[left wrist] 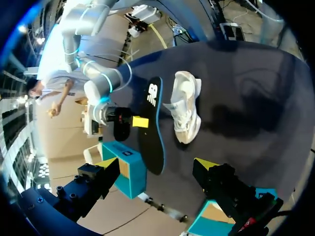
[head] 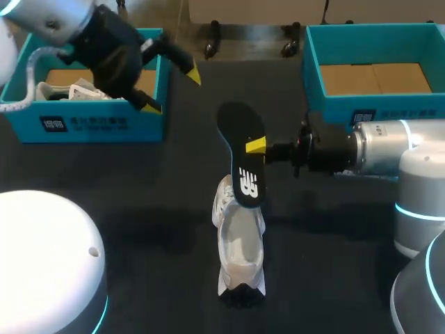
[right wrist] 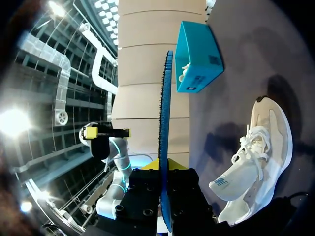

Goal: Take the shoe out of the shoebox, open the shoe tongue, remove and reinsert the insole, then place the shoe into the shoebox

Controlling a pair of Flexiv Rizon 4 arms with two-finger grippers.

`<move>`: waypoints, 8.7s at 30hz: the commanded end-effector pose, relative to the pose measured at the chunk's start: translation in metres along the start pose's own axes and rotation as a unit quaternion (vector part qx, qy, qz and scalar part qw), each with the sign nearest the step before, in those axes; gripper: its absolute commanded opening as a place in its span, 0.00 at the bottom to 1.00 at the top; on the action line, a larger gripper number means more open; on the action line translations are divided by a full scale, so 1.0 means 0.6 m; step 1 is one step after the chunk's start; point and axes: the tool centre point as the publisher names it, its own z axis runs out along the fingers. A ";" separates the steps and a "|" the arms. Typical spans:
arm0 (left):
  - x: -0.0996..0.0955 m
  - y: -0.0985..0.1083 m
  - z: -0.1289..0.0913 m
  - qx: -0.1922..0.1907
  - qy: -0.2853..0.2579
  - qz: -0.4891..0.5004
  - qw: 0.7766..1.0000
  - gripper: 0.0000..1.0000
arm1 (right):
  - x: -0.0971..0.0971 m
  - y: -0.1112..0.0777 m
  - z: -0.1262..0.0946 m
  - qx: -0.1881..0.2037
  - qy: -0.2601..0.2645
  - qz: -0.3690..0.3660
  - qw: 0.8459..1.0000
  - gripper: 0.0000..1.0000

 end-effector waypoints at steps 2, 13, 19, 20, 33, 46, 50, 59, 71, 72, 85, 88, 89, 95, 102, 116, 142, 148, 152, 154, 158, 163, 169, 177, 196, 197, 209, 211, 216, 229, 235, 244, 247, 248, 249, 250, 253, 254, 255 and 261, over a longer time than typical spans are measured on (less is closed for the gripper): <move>-0.020 0.005 0.000 -0.023 0.171 0.001 0.985 1.00 | 0.000 0.000 0.003 0.000 -0.002 0.000 1.000 0.00; -0.080 0.037 0.055 0.058 0.233 0.015 0.971 1.00 | 0.000 0.000 0.003 0.000 -0.002 0.000 1.000 0.00; -0.121 0.018 0.085 0.054 0.284 0.034 0.957 1.00 | 0.000 0.000 0.003 0.000 -0.002 0.000 1.000 0.00; -0.127 0.015 0.088 0.052 0.293 0.035 0.954 1.00 | 0.000 0.000 0.003 0.000 -0.002 0.000 1.000 0.00; -0.154 0.006 0.129 0.061 0.371 0.016 0.927 1.00 | 0.000 0.000 0.003 0.000 -0.002 0.000 1.000 0.00; -0.139 -0.001 0.136 0.061 0.374 0.004 0.925 1.00 | 0.000 0.000 0.003 0.000 -0.002 0.000 1.000 0.00; -0.130 -0.001 0.137 0.067 0.367 -0.005 0.928 1.00 | 0.000 0.000 0.003 0.000 -0.002 0.000 1.000 0.00; -0.120 0.005 0.129 0.065 0.329 -0.016 0.942 1.00 | 0.000 0.000 0.003 0.000 -0.002 0.000 1.000 0.00; -0.075 -0.006 0.083 0.066 0.182 -0.036 0.980 1.00 | 0.000 0.000 0.003 0.000 -0.002 0.000 1.000 0.00; -0.068 -0.006 0.080 0.068 0.161 -0.041 0.984 1.00 | 0.000 0.000 0.003 0.000 -0.002 0.000 1.000 0.00; -0.027 -0.023 0.059 0.098 -0.056 -0.062 0.992 1.00 | 0.000 0.000 0.003 0.000 -0.002 0.000 1.000 0.00; -0.019 -0.024 0.058 0.106 -0.108 -0.068 0.986 1.00 | 0.000 0.000 0.003 0.000 -0.002 0.000 1.000 0.00; -0.015 -0.025 0.057 0.109 -0.118 -0.059 0.985 1.00 | 0.000 0.000 0.003 0.000 -0.002 0.000 1.000 0.00; -0.010 -0.024 0.052 0.093 -0.085 -0.041 0.991 1.00 | 0.000 0.000 0.003 0.000 -0.002 0.000 1.000 0.00; -0.010 -0.024 0.052 0.093 -0.085 -0.041 0.991 1.00 | 0.000 0.000 0.003 0.000 -0.002 0.000 1.000 0.00; 0.065 0.001 0.111 0.158 -0.202 -0.015 0.967 1.00 | 0.000 0.000 0.003 0.000 -0.002 0.000 1.000 0.00; 0.070 -0.026 0.175 0.094 -0.311 -0.023 0.946 1.00 | 0.001 -0.003 0.009 -0.007 0.002 -0.001 1.000 0.00; 0.040 -0.033 0.184 0.071 -0.323 -0.034 0.943 1.00 | 0.007 -0.007 0.013 -0.015 0.001 -0.010 1.000 0.00; 0.040 -0.033 0.184 0.071 -0.323 -0.034 0.943 1.00 | 0.007 -0.011 0.014 -0.022 -0.003 -0.014 1.000 0.00; 0.040 -0.033 0.184 0.071 -0.323 -0.034 0.943 1.00 | 0.006 -0.012 0.013 -0.026 -0.001 -0.015 1.000 0.00; 0.040 -0.033 0.184 0.071 -0.323 -0.034 0.943 1.00 | 0.006 -0.012 0.013 -0.026 -0.001 -0.015 1.000 0.00; 0.035 -0.033 0.198 0.079 -0.335 -0.036 0.938 1.00 | 0.006 -0.012 0.013 -0.026 -0.001 -0.015 1.000 0.00; 0.020 -0.033 0.220 0.078 -0.365 -0.043 0.927 1.00 | 0.006 -0.012 0.013 -0.026 -0.001 -0.015 1.000 0.00; 0.003 -0.032 0.232 0.057 -0.407 -0.063 0.909 0.65 | 0.006 -0.012 0.013 -0.026 -0.001 -0.015 1.000 0.00; -0.031 -0.037 0.246 0.000 -0.422 -0.058 0.905 0.38 | 0.006 -0.012 0.013 -0.026 -0.001 -0.015 1.000 0.00; -0.033 -0.036 0.248 -0.001 -0.421 -0.058 0.905 0.37 | 0.006 -0.012 0.013 -0.026 -0.001 -0.015 1.000 0.00; -0.042 -0.029 0.254 -0.020 -0.413 -0.054 0.909 0.29 | 0.006 -0.012 0.013 -0.026 -0.001 -0.015 1.000 0.00; -0.042 -0.027 0.255 -0.020 -0.413 -0.054 0.909 0.26 | 0.006 -0.012 0.013 -0.026 -0.001 -0.015 1.000 0.00; -0.038 -0.024 0.258 -0.019 -0.413 -0.056 0.909 0.23 | 0.006 -0.012 0.013 -0.026 -0.001 -0.015 1.000 0.00; -0.039 -0.027 0.262 -0.009 -0.415 -0.051 0.908 0.00 | 0.006 -0.012 0.013 -0.026 -0.001 -0.015 1.000 0.00; -0.038 -0.033 0.260 -0.006 -0.412 -0.049 0.910 0.00 | 0.004 -0.012 0.010 -0.022 -0.004 -0.010 1.000 1.00; 0.004 -0.038 0.241 0.048 -0.409 -0.085 0.907 0.00 | -0.006 -0.014 -0.038 -0.003 -0.015 -0.057 0.998 1.00; 0.017 -0.042 0.228 0.061 -0.409 -0.096 0.905 0.00 | -0.007 -0.015 -0.058 0.015 -0.036 -0.098 0.994 1.00; 0.021 -0.044 0.224 0.067 -0.411 -0.100 0.904 0.00 | -0.008 -0.014 -0.065 0.017 -0.048 -0.110 0.993 1.00; 0.024 -0.046 0.220 0.067 -0.409 -0.100 0.904 0.00 | -0.008 -0.014 -0.065 0.017 -0.048 -0.110 0.993 1.00; 0.026 -0.050 0.217 0.069 -0.406 -0.103 0.905 0.00 | -0.008 -0.014 -0.065 0.017 -0.048 -0.110 0.993 1.00; 0.037 -0.061 0.208 0.079 -0.395 -0.109 0.909 0.00 | -0.008 -0.014 -0.065 0.017 -0.048 -0.110 0.993 1.00; 0.040 -0.066 0.205 0.081 -0.390 -0.110 0.910 0.00 | -0.008 -0.014 -0.065 0.017 -0.048 -0.110 0.993 1.00; 0.043 -0.072 0.203 0.078 -0.385 -0.110 0.913 0.00 | -0.008 -0.014 -0.065 0.017 -0.048 -0.110 0.993 1.00; 0.062 -0.104 0.203 0.094 -0.368 -0.120 0.917 0.00 | -0.008 -0.014 -0.065 0.017 -0.048 -0.110 0.993 1.00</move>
